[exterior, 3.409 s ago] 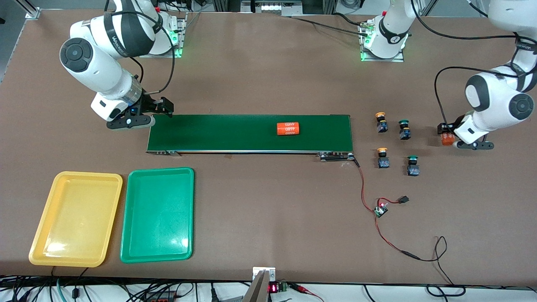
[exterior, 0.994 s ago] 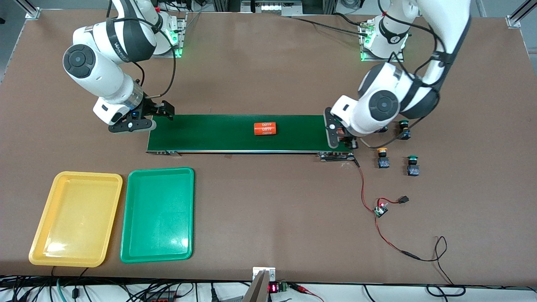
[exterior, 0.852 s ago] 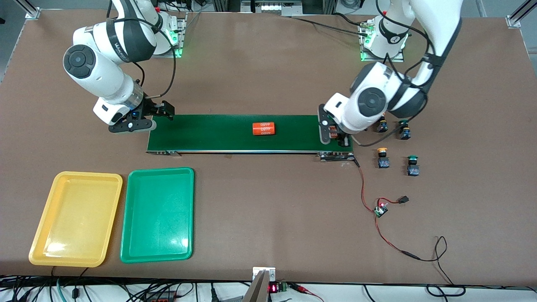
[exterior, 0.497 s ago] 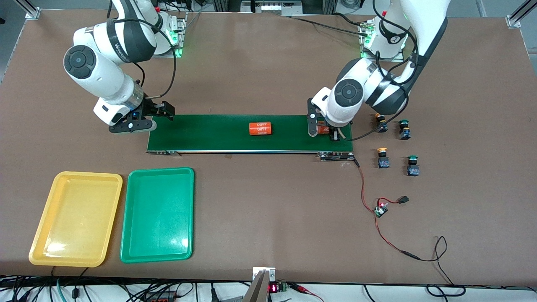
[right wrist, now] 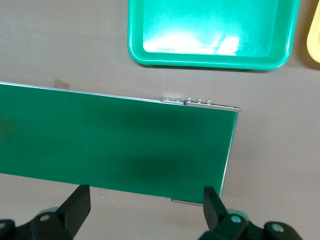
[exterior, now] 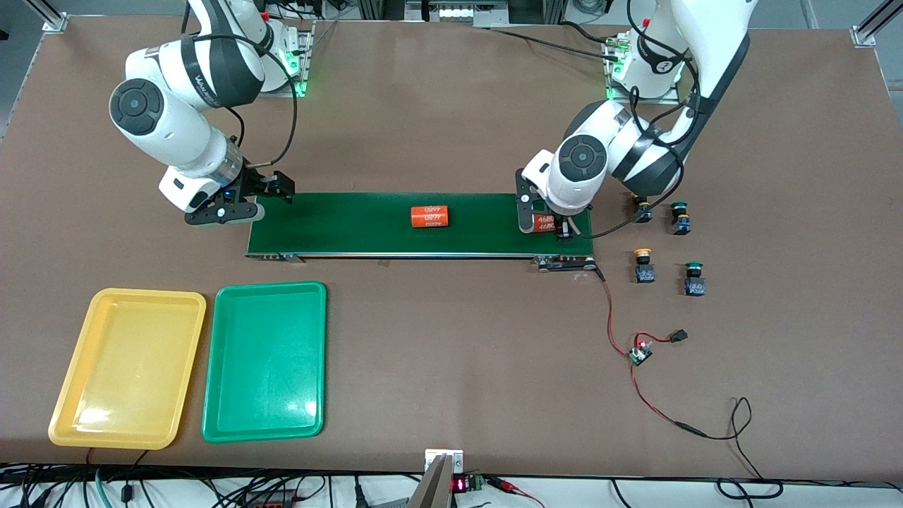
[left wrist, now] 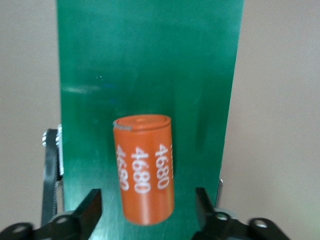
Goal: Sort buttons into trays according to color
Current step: 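Lower the cylinder onto the belt and open the left gripper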
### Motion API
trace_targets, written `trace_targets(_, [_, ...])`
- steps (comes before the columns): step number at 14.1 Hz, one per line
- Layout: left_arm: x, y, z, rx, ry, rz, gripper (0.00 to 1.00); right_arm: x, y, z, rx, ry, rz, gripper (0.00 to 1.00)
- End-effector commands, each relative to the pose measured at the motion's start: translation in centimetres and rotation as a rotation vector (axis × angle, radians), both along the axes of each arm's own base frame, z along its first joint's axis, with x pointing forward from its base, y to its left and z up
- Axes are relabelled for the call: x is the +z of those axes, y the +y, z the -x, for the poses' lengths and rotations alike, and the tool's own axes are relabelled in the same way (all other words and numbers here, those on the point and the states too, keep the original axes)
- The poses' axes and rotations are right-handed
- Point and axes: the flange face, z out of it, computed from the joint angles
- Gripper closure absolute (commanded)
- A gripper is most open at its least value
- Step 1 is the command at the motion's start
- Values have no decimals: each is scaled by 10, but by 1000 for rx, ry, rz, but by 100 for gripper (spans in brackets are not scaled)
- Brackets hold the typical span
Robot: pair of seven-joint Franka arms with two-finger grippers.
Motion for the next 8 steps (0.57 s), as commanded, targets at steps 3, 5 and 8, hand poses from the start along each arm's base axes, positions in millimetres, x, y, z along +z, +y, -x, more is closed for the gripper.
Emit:
trace_targets(3, [55,38,-10,158,-30,-90,0,2,3,-3,-15,-4,-9,0])
trace_targets(5, [74,63,-17,315,-38,-138,0,2,3,-3,-15,-4,-9,0])
trace_targets(8, [83,83,-19,703,-13,-219,0,2,4,-3,-16,-4,-12,0])
